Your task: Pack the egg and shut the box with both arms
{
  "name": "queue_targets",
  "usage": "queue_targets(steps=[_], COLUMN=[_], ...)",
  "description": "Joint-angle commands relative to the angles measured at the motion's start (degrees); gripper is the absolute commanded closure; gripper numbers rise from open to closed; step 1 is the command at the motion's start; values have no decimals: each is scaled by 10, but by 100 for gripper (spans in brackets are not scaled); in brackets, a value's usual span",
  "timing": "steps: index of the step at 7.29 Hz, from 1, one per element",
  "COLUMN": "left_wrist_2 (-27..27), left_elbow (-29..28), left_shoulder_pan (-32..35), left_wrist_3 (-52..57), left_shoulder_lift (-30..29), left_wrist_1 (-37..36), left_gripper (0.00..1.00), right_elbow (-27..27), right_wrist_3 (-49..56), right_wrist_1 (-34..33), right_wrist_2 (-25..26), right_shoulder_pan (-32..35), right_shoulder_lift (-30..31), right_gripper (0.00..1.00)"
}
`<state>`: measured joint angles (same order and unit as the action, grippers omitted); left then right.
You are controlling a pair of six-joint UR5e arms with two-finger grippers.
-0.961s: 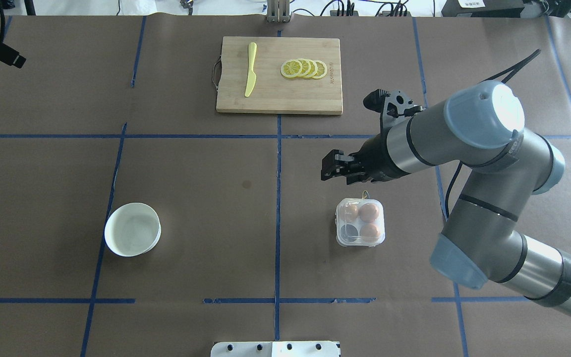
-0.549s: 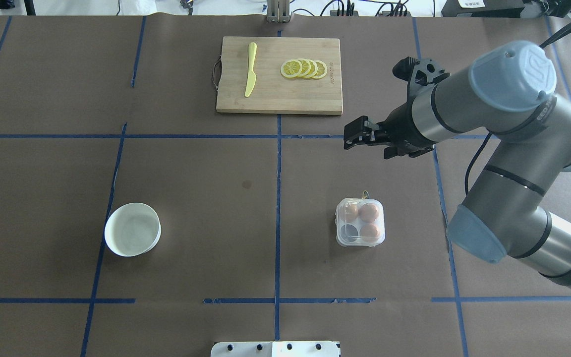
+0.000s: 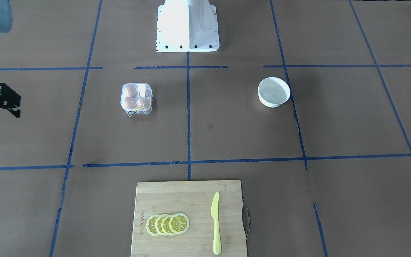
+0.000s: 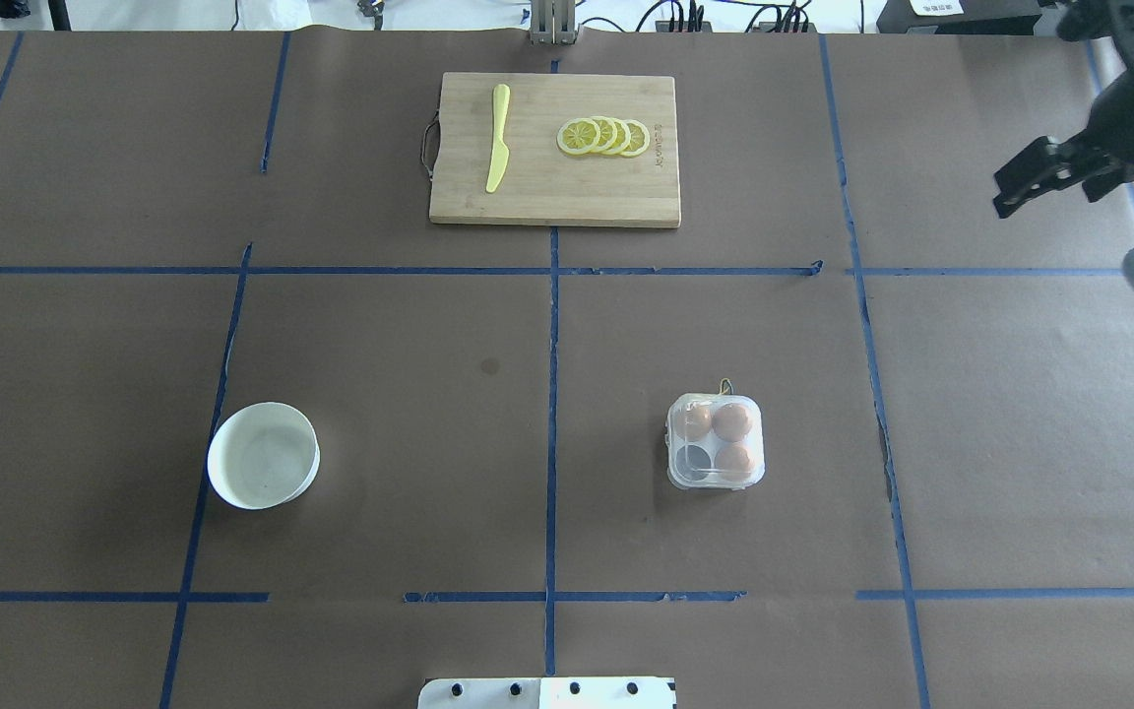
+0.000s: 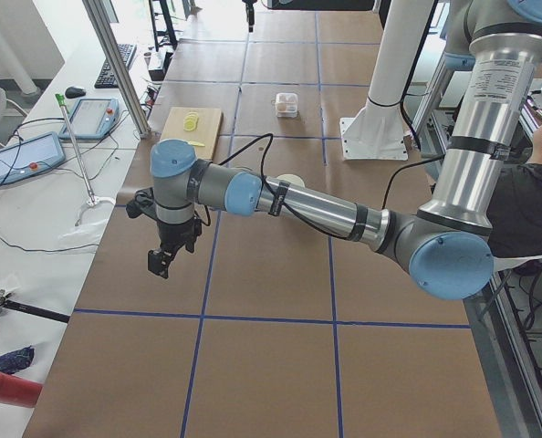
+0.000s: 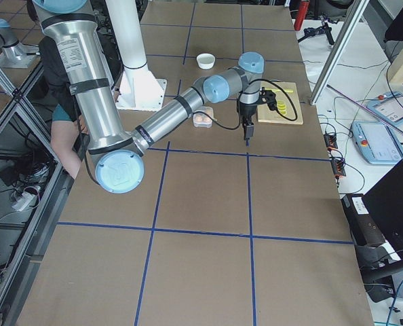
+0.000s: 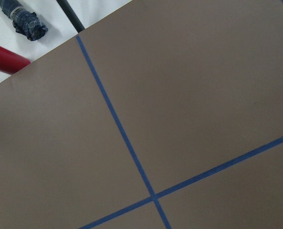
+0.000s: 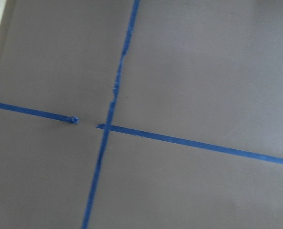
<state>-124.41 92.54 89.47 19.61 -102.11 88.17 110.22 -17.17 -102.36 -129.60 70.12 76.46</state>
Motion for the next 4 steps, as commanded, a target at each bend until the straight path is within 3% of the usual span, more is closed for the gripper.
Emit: queue_targets(steps=[1, 2, 4], left_wrist_2=[-17, -52, -51], left_elbow=[-27, -28, -38], left_shoulder_pan=[36, 39, 37], left_wrist_3=[63, 63, 41], left_shoulder_lift=[21, 45, 53], left_wrist_1=[1, 8, 59], left_gripper=[0, 0, 0], right_elbow=[-59, -96, -181], right_wrist_3=[258, 345, 353], right_wrist_1=[-3, -3, 17], right_wrist_2=[-68, -71, -114], right_shoulder_pan=[138, 181, 198], right_shoulder_lift=[82, 93, 114], right_gripper=[0, 0, 0])
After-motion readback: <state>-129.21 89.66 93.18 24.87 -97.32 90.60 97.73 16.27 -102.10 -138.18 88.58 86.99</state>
